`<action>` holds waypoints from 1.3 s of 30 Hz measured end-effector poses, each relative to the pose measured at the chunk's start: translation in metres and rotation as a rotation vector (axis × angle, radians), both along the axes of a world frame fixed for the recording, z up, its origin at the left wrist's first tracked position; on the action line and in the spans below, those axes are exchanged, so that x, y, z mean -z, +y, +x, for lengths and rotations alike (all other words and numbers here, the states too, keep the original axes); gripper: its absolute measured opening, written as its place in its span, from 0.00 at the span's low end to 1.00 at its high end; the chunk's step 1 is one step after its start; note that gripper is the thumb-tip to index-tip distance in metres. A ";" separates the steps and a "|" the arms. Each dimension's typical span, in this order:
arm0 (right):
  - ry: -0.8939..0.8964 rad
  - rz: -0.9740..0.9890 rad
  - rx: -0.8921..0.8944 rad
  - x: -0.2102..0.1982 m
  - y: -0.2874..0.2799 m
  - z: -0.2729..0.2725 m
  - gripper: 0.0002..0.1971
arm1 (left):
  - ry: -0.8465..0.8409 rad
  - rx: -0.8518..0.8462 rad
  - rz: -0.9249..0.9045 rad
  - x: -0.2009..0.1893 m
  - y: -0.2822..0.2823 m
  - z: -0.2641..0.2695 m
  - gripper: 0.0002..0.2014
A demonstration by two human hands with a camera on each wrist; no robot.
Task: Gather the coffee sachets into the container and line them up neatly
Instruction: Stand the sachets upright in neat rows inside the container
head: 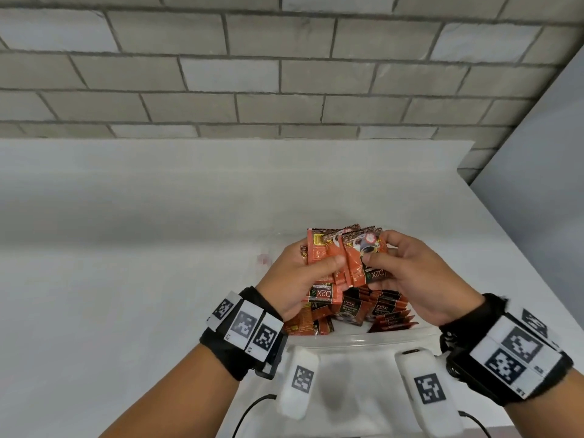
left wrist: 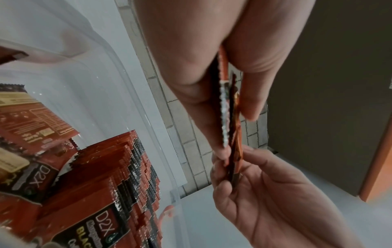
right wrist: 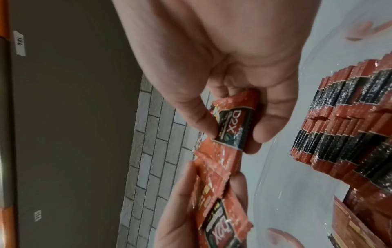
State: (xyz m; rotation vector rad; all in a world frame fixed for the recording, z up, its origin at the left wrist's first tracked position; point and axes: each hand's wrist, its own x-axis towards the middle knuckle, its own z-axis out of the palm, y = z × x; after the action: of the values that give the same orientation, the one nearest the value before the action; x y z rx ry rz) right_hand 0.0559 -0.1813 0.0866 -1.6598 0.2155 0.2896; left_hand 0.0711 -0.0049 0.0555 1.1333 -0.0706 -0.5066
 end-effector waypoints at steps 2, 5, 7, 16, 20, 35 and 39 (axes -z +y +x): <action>-0.013 0.010 0.031 -0.001 0.000 0.001 0.11 | 0.113 -0.012 -0.102 -0.003 0.001 0.001 0.09; -0.010 0.029 0.043 -0.004 0.000 0.001 0.11 | 0.159 -0.027 -0.173 -0.001 0.002 0.004 0.12; -0.015 0.000 0.024 -0.003 0.003 0.001 0.11 | 0.151 -0.022 -0.166 -0.001 -0.001 0.003 0.09; -0.221 -0.441 -0.262 -0.012 0.024 -0.004 0.21 | 0.175 -0.073 -0.180 -0.001 -0.010 0.009 0.23; -0.391 -0.719 -0.434 -0.021 0.024 -0.007 0.51 | 0.236 -0.032 -0.194 0.000 -0.008 0.011 0.09; -0.553 -0.869 -0.604 -0.010 0.037 0.014 0.60 | 0.160 0.041 -0.317 -0.010 -0.009 0.013 0.04; -0.595 -0.866 -0.567 -0.006 0.034 0.013 0.53 | 0.140 -0.004 -0.368 -0.003 -0.012 0.016 0.26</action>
State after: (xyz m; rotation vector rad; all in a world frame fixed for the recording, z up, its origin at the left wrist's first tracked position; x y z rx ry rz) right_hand 0.0692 -0.1472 0.0928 -2.5663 -0.6836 0.1038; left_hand 0.0874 -0.0171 0.0586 0.7367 -0.0382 -0.5426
